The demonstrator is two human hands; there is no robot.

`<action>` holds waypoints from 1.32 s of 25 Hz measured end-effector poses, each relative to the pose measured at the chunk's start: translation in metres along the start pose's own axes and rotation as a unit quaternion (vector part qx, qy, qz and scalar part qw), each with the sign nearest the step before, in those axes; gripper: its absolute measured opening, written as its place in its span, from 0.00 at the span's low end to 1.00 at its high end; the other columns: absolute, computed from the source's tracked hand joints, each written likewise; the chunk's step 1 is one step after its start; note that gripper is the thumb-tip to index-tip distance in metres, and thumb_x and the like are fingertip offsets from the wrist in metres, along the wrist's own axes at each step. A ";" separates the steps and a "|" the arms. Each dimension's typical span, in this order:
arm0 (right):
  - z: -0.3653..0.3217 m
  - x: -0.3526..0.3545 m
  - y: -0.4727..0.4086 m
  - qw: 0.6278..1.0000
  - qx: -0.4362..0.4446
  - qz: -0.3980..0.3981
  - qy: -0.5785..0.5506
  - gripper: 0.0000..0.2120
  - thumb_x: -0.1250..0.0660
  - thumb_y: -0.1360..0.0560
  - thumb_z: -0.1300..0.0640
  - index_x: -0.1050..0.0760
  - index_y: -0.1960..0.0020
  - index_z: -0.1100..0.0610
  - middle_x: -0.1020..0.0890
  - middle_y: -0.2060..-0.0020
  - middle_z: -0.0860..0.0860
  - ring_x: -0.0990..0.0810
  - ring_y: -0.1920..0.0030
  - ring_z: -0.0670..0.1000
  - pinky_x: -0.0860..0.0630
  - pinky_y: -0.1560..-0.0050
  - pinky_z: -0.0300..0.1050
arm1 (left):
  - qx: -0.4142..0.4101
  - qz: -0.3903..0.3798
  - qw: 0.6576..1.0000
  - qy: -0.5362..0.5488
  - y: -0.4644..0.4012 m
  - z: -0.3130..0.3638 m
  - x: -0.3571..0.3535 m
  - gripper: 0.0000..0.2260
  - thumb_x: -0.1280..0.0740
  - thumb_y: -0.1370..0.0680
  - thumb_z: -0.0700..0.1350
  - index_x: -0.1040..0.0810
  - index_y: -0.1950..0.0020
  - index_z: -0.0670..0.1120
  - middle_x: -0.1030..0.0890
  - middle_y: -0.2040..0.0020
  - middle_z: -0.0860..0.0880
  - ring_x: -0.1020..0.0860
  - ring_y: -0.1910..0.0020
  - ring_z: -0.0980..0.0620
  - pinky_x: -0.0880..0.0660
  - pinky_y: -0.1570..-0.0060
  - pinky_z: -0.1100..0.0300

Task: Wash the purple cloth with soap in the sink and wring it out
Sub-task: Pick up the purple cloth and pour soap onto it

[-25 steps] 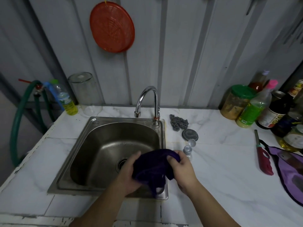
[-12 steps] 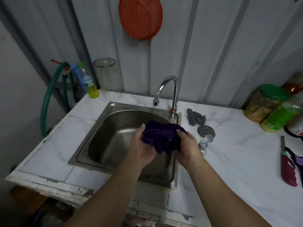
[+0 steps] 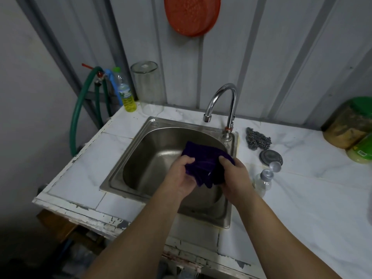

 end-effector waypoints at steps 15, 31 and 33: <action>0.022 0.115 0.006 0.870 0.087 0.298 0.382 0.36 0.22 0.28 0.52 0.33 0.28 0.66 0.23 0.35 0.63 0.25 0.33 0.65 0.25 0.37 0.60 | 0.037 -0.063 0.993 0.091 -0.057 0.005 -0.012 0.35 0.28 0.40 0.33 0.25 0.32 0.39 0.15 0.49 0.38 0.14 0.53 0.40 0.17 0.51 0.46; -0.066 0.009 -0.029 0.531 0.470 0.227 0.667 0.17 0.28 0.31 0.65 0.16 0.43 0.55 0.15 0.47 0.57 0.23 0.46 0.65 0.31 0.45 0.62 | 0.057 -0.050 0.991 0.109 -0.063 0.009 -0.005 0.31 0.29 0.38 0.33 0.24 0.34 0.38 0.13 0.51 0.39 0.13 0.55 0.41 0.17 0.55 0.46; -0.081 -0.009 -0.028 0.455 0.534 0.208 0.682 0.14 0.32 0.28 0.63 0.16 0.44 0.55 0.15 0.47 0.56 0.23 0.45 0.63 0.33 0.42 0.60 | 0.060 -0.058 0.991 0.109 -0.060 0.008 -0.006 0.34 0.28 0.38 0.33 0.26 0.31 0.38 0.13 0.49 0.39 0.13 0.53 0.40 0.17 0.54 0.46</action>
Point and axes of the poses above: each hand's wrist, its own y-axis away from the middle knuckle, its own x-axis out of the back of the hand, z = x × y, the point moved 3 cm from there along -y, towards the middle knuckle
